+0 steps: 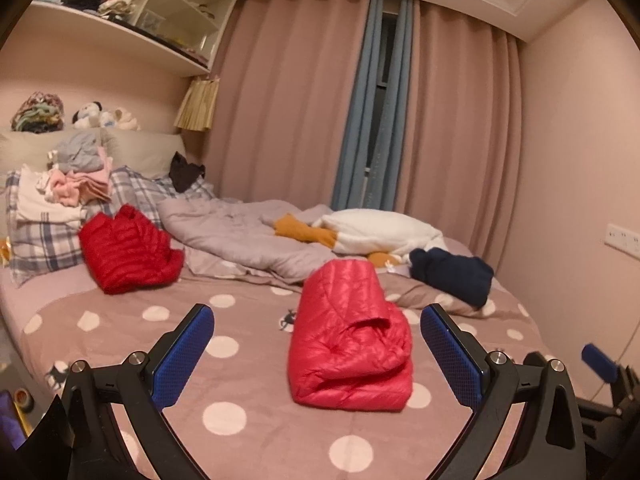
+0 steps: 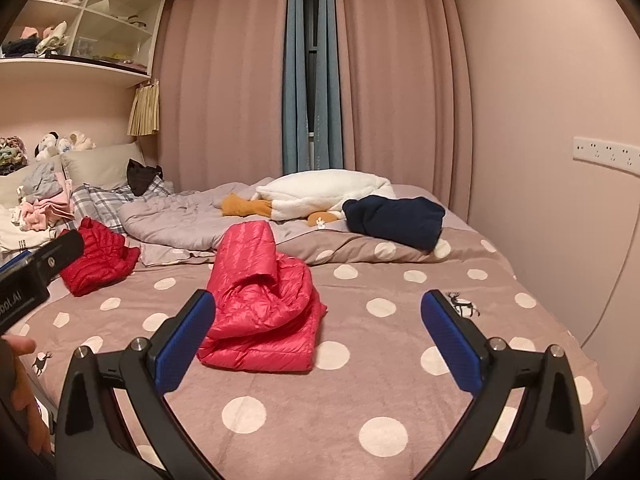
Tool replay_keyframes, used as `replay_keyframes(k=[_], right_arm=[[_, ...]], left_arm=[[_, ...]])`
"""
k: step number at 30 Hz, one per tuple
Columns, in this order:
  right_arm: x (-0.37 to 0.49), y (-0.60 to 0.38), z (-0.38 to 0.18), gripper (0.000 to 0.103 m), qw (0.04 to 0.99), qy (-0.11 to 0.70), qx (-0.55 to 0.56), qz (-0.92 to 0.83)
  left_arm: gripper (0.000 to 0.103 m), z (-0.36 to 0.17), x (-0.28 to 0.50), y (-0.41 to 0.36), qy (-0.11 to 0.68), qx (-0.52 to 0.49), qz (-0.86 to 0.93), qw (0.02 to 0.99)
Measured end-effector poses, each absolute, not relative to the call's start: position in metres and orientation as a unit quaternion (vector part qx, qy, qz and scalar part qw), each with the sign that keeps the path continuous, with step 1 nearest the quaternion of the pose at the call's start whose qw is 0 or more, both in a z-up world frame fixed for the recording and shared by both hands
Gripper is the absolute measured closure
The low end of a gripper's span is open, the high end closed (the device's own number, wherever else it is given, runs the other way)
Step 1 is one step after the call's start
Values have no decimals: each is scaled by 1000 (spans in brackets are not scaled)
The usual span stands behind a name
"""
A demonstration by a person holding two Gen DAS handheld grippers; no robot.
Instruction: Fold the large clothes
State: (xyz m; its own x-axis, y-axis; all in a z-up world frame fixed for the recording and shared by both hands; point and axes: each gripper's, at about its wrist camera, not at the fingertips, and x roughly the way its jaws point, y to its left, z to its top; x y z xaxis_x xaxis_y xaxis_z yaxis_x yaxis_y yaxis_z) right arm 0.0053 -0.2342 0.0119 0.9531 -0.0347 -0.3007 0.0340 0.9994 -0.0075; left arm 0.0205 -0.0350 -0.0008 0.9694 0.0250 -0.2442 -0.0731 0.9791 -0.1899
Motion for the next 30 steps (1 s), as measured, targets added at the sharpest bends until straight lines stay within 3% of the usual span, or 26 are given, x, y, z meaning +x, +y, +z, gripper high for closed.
replay_keyframes(k=[30], right_arm=[[11,-236,12,0,983,178,-21,-31]], left_arm=[[1,-2,27,-27,128,-111,37,985]])
